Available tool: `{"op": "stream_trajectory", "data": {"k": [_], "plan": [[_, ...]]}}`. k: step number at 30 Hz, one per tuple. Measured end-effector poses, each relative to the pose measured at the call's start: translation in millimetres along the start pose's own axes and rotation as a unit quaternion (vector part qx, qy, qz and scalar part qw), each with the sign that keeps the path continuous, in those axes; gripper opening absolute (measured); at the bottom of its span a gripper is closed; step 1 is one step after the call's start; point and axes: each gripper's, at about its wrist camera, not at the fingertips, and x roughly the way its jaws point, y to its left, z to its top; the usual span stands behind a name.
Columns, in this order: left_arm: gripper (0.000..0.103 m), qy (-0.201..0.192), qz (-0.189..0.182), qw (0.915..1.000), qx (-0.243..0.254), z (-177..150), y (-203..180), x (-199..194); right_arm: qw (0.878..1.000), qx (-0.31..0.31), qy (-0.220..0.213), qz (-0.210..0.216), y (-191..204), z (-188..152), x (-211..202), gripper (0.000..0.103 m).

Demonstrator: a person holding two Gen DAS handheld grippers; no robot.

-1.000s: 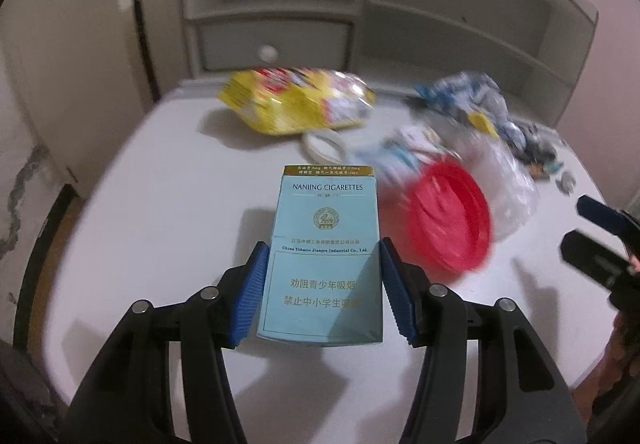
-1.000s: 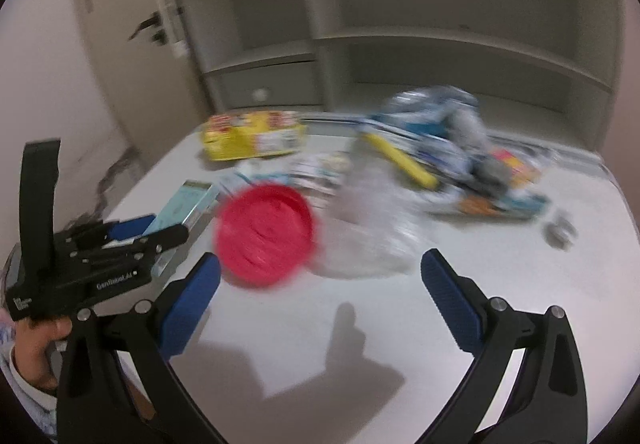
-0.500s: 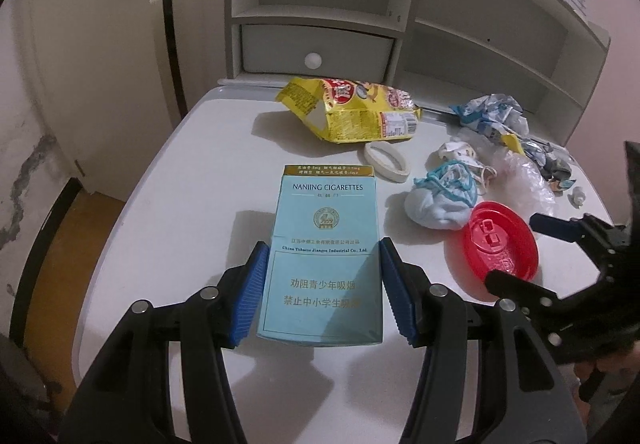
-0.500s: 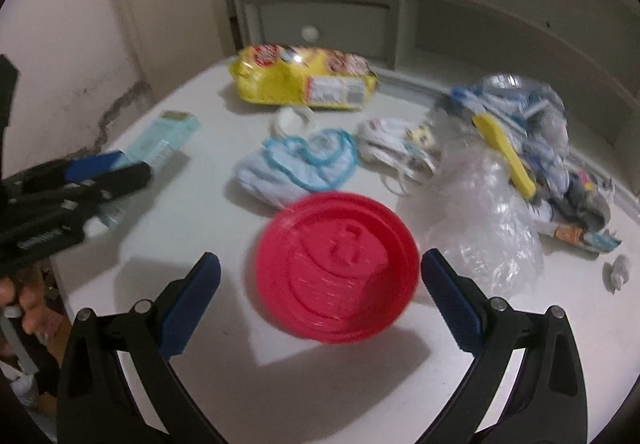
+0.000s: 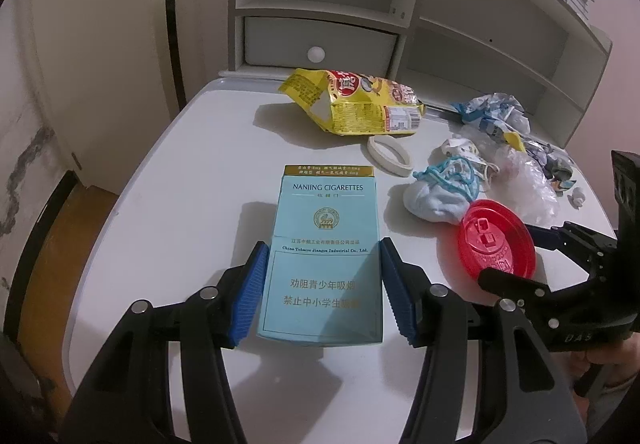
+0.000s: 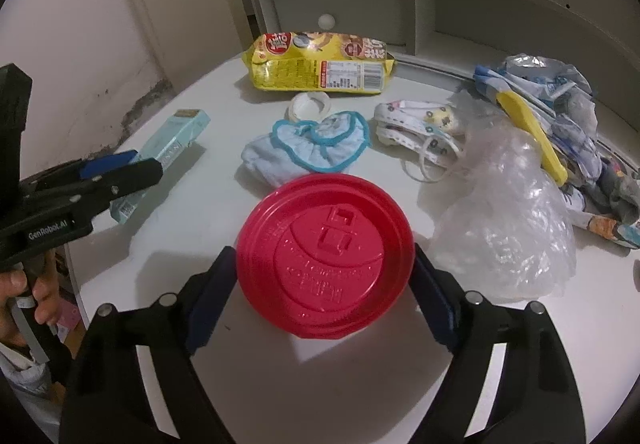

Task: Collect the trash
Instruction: 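Grasp the blue cigarette box with left tool while right tool grasps red lid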

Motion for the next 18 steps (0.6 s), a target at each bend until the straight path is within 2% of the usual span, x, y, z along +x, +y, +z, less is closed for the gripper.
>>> {"op": "stream_trajectory", "data": {"k": [9,15,18], "plan": [[0.055,-0.006,0.009,0.9999,-0.005,0.6,1.2,-8.4,0.999,0.001,-0.044,0.006,4.3,10.7,-23.4,0.078],[0.055,-0.009,0.012,0.9999,0.008,1.8,-7.1,-14.9,0.999,0.014,-0.034,0.005,-1.0,2.7,-20.3,0.078],[0.055,-0.009,0.008,0.9998,0.015,5.5,-15.8,-18.1,0.998,0.029,-0.046,0.013,-7.5,1.6,-28.1,0.078]]}}
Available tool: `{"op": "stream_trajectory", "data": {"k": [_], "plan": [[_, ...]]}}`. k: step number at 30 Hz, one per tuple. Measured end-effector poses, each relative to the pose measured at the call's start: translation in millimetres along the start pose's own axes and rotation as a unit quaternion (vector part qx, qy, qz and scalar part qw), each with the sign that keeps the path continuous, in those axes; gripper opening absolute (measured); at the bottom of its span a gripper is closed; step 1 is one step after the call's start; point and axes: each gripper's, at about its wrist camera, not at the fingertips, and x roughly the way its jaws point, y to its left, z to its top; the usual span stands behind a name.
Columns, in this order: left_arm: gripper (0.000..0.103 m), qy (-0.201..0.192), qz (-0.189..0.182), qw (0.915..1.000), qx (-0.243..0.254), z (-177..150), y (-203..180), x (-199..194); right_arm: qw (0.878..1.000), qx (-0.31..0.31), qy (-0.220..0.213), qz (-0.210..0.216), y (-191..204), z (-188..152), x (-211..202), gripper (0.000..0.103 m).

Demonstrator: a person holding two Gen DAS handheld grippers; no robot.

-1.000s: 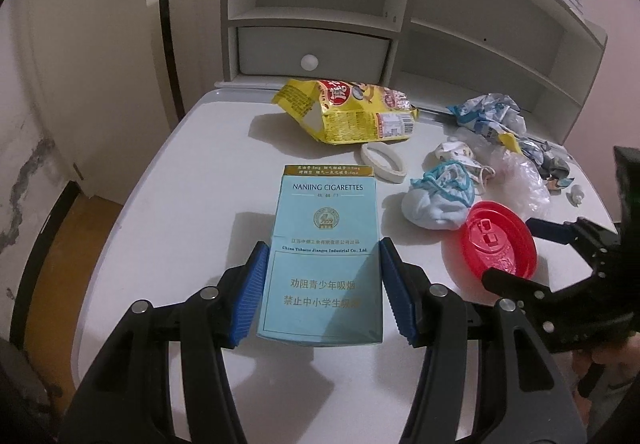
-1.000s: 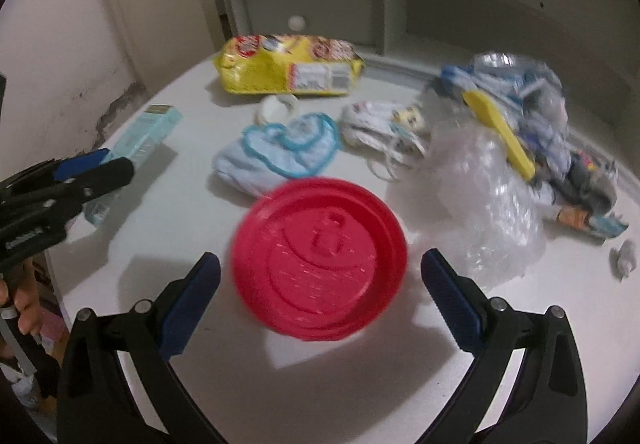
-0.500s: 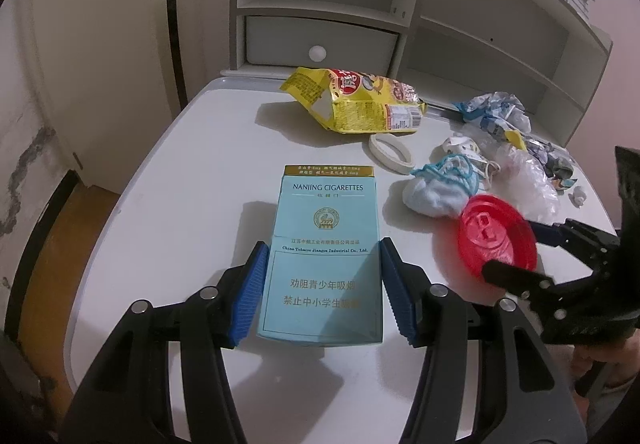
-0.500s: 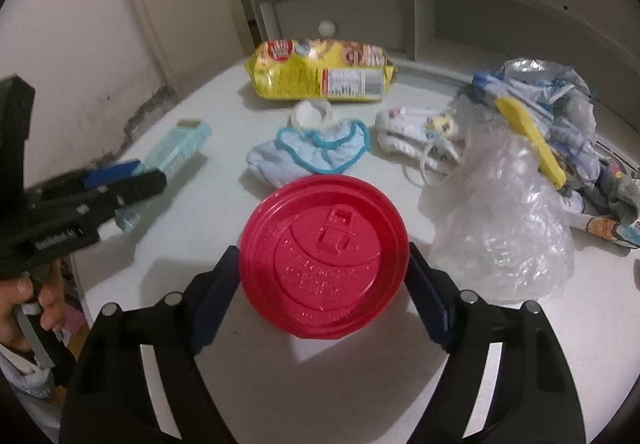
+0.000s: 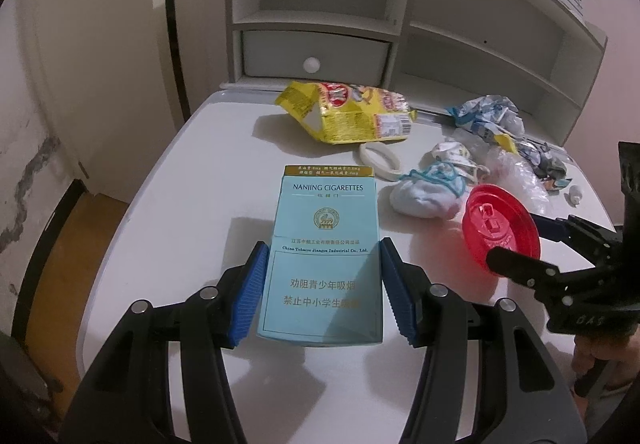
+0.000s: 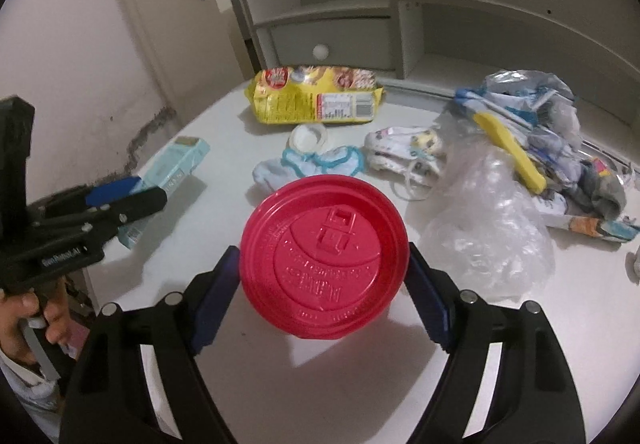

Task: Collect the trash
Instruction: 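Grasp the blue cigarette box with left tool while right tool grasps red lid, then carry box and lid over the floor bin and open both tools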

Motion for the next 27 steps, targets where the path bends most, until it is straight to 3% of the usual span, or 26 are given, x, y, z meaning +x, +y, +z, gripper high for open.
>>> {"op": "stream_trajectory", "data": {"k": [5,8,11,14,17,18,21,24,27], "plan": [[0.055,-0.04,-0.008,0.9977,0.054,26.1,-44.3,-21.1,0.997,0.029,-0.073,0.023,-24.0,11.1,-67.9,0.078],[0.055,-0.067,-0.07,0.99,0.103,45.4,-102.7,-41.5,0.991,0.039,-0.124,-0.022,-55.3,0.5,-142.5,0.078],[0.055,-0.073,-0.158,0.9711,0.163,46.6,-186.4,-56.7,0.979,0.084,-0.161,-0.093,-105.1,-40.9,-228.8,0.078],[0.055,-0.05,-0.262,0.9358,0.231,23.4,-285.0,-67.2,0.954,0.164,-0.172,-0.181,-165.1,-114.0,-314.3,0.078],[0.055,-0.001,-0.359,0.885,0.296,-23.6,-380.9,-75.6,0.922,0.25,-0.167,-0.246,-209.1,-189.6,-370.2,0.078],[0.055,0.021,-0.39,0.8617,0.324,-51.5,-419.4,-78.6,0.905,0.297,-0.163,-0.259,-227.8,-229.1,-388.6,0.078],[0.055,0.073,-0.431,0.8204,0.369,-113.6,-480.4,-73.9,0.872,0.382,-0.139,-0.272,-262.8,-311.5,-403.2,0.078],[0.055,0.152,-0.429,0.7952,0.401,-194.9,-527.4,-32.1,0.843,0.467,-0.093,-0.249,-295.7,-400.1,-378.3,0.078],[0.054,0.23,-0.379,0.7913,0.421,-260.7,-551.2,36.5,0.817,0.536,-0.039,-0.21,-325.4,-477.0,-321.8,0.078]]}}
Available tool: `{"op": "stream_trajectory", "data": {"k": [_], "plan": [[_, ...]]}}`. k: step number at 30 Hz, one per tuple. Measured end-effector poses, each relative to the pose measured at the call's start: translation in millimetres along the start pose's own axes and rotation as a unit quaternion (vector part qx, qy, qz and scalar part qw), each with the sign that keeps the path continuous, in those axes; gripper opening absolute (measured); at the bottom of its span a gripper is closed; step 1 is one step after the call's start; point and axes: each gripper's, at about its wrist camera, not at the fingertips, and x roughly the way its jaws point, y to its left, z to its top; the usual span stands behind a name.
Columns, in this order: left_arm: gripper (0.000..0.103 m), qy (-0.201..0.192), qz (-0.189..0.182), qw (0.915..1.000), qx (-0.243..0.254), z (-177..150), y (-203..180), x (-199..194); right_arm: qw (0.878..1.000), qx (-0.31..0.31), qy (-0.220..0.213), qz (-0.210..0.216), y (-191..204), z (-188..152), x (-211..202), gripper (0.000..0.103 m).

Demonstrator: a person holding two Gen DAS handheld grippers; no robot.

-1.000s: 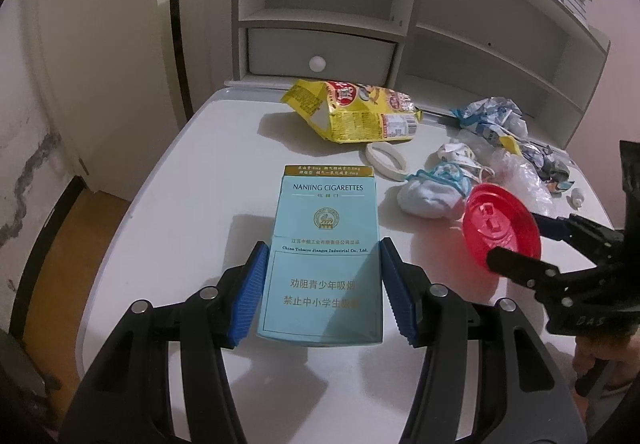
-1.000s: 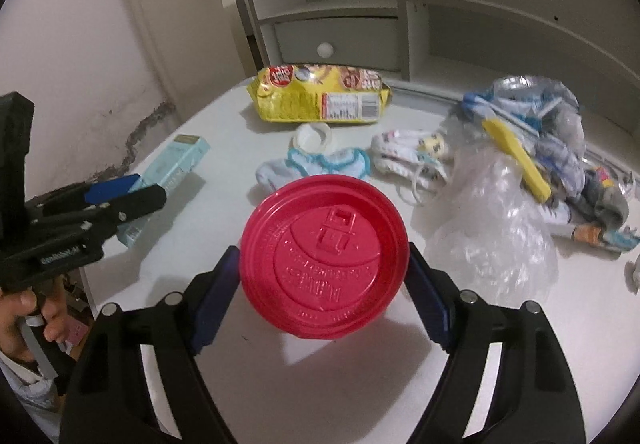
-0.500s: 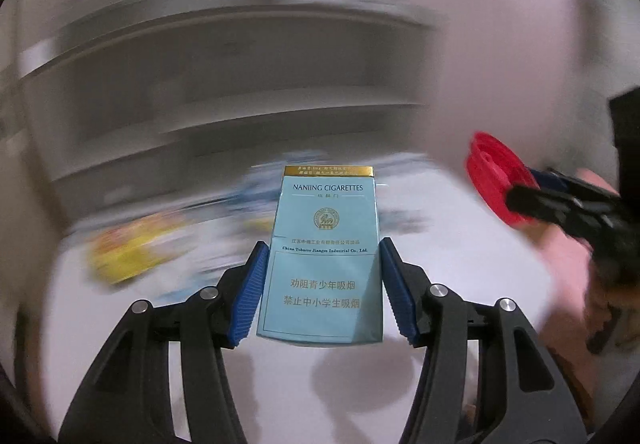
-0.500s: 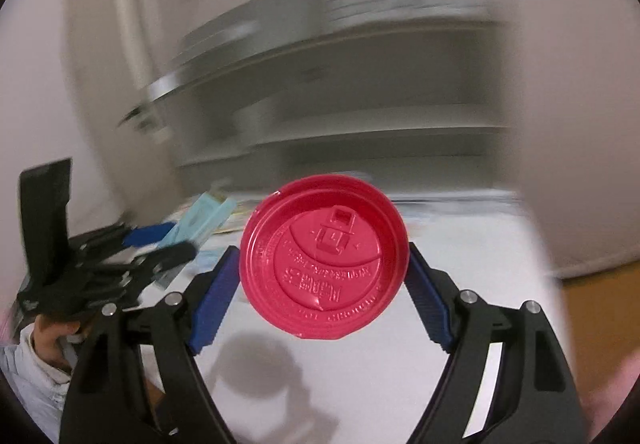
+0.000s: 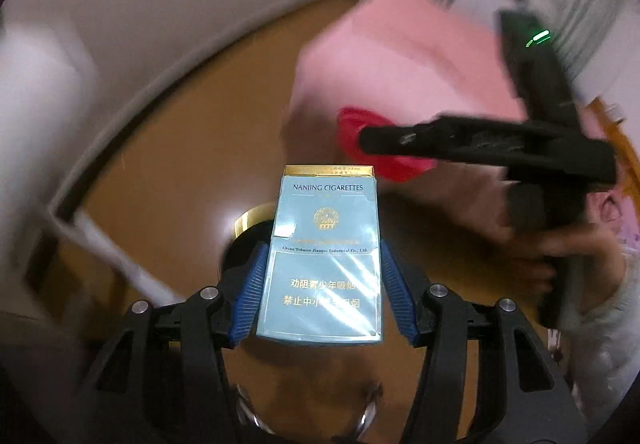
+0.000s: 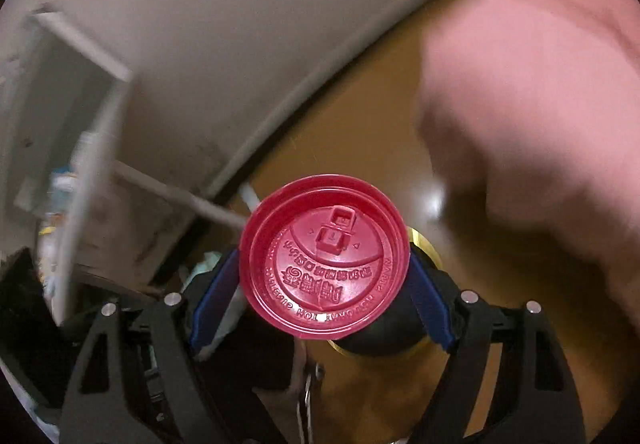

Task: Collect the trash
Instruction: 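Carry box and lid over the floor bin and open both tools, then grasp the yellow snack bag with left tool while right tool grasps grey sock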

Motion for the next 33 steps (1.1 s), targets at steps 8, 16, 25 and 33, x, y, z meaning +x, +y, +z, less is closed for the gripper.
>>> {"op": "stream_trajectory", "data": {"k": [8,16,25,33], "plan": [[0.054,0.105,0.024,0.9934,-0.041,-16.9,40.9,91.3,0.992,0.084,0.093,0.025,-55.8,-35.9,109.3,0.078],[0.091,0.077,0.061,0.9952,-0.012,-15.3,18.6,92.8,0.99,0.101,0.091,0.028,-61.8,-16.2,111.5,0.093],[0.092,-0.109,0.09,0.9807,0.135,-10.5,-44.5,-35.1,0.997,0.041,-0.054,-0.047,-16.5,-0.3,-0.5,0.095],[0.096,-0.261,0.208,0.9398,0.076,-26.4,34.7,-241.6,0.97,-0.139,-0.189,-0.067,128.1,12.9,-68.7,0.096]]}}
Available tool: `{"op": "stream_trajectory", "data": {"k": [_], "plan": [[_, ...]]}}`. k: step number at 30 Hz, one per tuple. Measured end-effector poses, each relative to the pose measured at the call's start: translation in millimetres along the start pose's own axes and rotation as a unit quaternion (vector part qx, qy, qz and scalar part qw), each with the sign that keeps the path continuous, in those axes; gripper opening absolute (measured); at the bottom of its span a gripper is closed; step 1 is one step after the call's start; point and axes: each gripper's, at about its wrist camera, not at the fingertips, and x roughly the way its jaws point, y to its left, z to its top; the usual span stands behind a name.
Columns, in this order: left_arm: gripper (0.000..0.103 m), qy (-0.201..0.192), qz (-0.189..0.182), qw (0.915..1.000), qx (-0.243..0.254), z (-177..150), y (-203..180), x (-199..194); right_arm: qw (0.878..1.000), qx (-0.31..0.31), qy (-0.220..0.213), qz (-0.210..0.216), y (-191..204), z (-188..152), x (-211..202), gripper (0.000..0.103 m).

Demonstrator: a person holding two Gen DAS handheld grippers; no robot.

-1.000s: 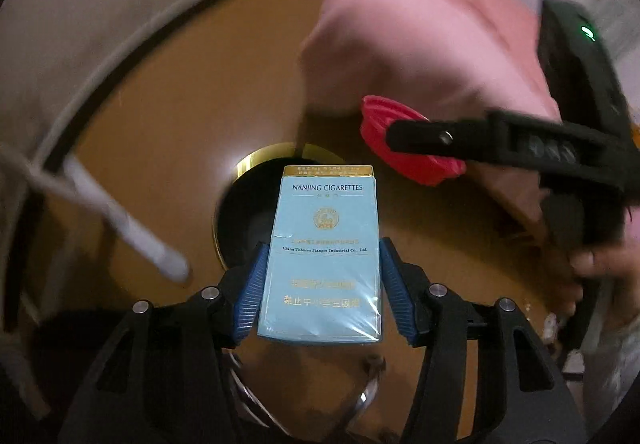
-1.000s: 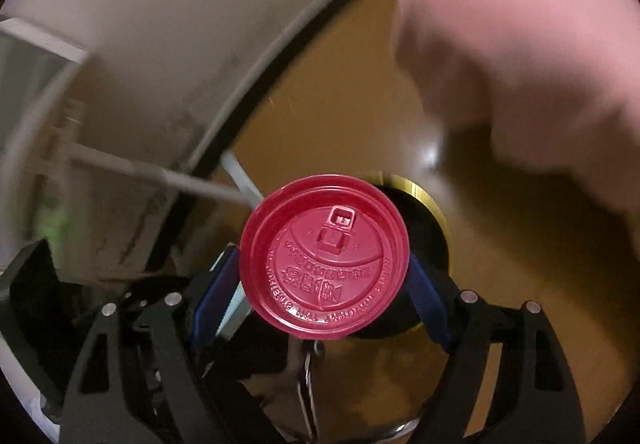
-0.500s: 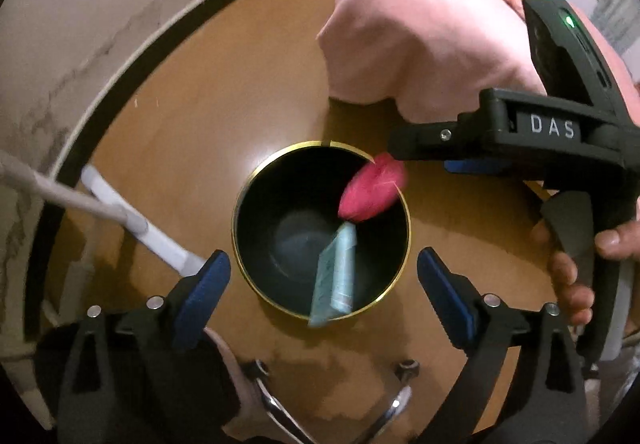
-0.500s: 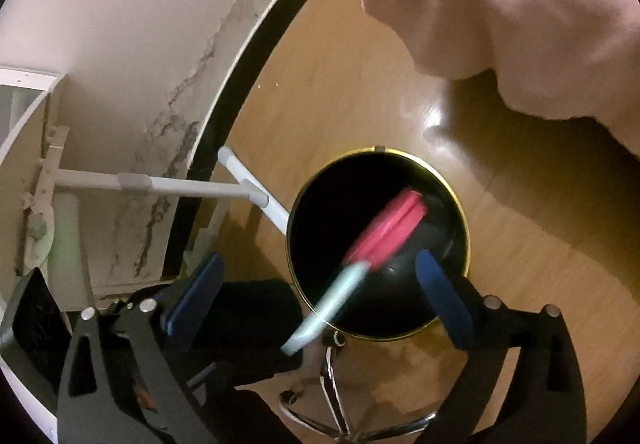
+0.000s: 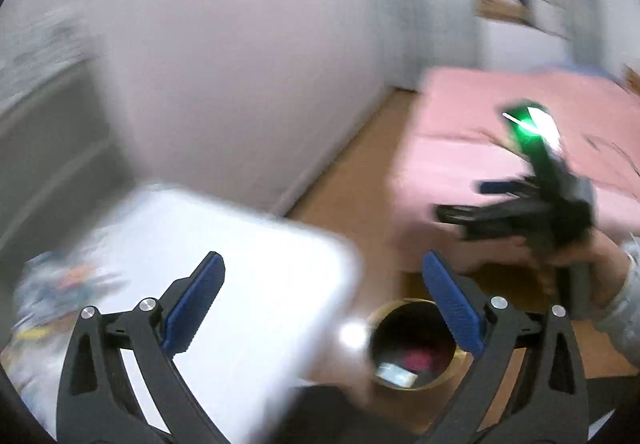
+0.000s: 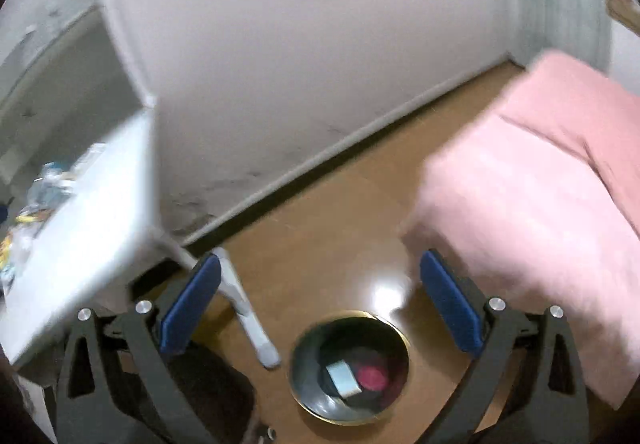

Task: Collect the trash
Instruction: 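Grasp the yellow snack bag with left tool while right tool grasps grey sock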

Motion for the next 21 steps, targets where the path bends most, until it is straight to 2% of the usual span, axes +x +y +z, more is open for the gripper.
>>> {"op": "stream_trajectory", "data": {"k": [2,4,5,7,8,9,10,12,14,15,18,21], "plan": [[0.096,0.005,0.065,0.9968,-0.046,-6.1,56.0,-25.1,0.999,-0.026,-0.006,0.035,43.7,17.9,7.5,0.096],[0.096,0.016,0.159,0.9827,-0.094,-26.6,122.5,-55.5,0.996,-0.055,-0.002,0.07,86.4,31.6,18.5,0.096],[0.096,0.023,0.196,0.9739,-0.112,-37.8,149.6,-68.3,0.993,-0.075,0.0,0.088,113.3,38.9,24.3,0.096],[0.096,0.054,0.284,0.9451,-0.153,-72.8,218.0,-100.4,0.987,-0.112,0.0,0.119,158.8,49.7,33.6,0.096],[0.096,0.067,0.309,0.9339,-0.166,-84.5,238.9,-109.5,0.982,-0.134,0.001,0.133,185.2,55.0,39.1,0.096],[0.096,0.084,0.339,0.9188,-0.185,-102.1,269.4,-124.8,0.979,-0.148,0.002,0.141,202.7,58.9,42.4,0.096],[0.096,0.095,0.356,0.9085,-0.197,-116.8,293.9,-137.9,0.974,-0.166,0.006,0.157,228.1,62.8,46.2,0.096],[0.096,0.118,0.374,0.896,-0.208,-144.6,337.1,-156.1,0.962,-0.192,0.019,0.192,267.2,68.4,55.2,0.096],[0.096,0.139,0.373,0.8924,-0.213,-167.1,368.1,-164.7,0.948,-0.218,0.037,0.229,307.8,69.4,59.6,0.096],[0.096,0.151,0.359,0.8963,-0.212,-174.7,384.2,-163.5,0.938,-0.236,0.048,0.249,331.5,69.6,63.8,0.096],[0.096,0.172,0.335,0.907,-0.189,-183.1,401.1,-156.0,0.924,-0.274,0.063,0.259,380.8,65.0,74.6,0.096],[0.096,0.184,0.316,0.9156,-0.167,-180.7,414.3,-135.3,0.917,-0.298,0.076,0.252,417.5,64.6,88.0,0.094]]}}
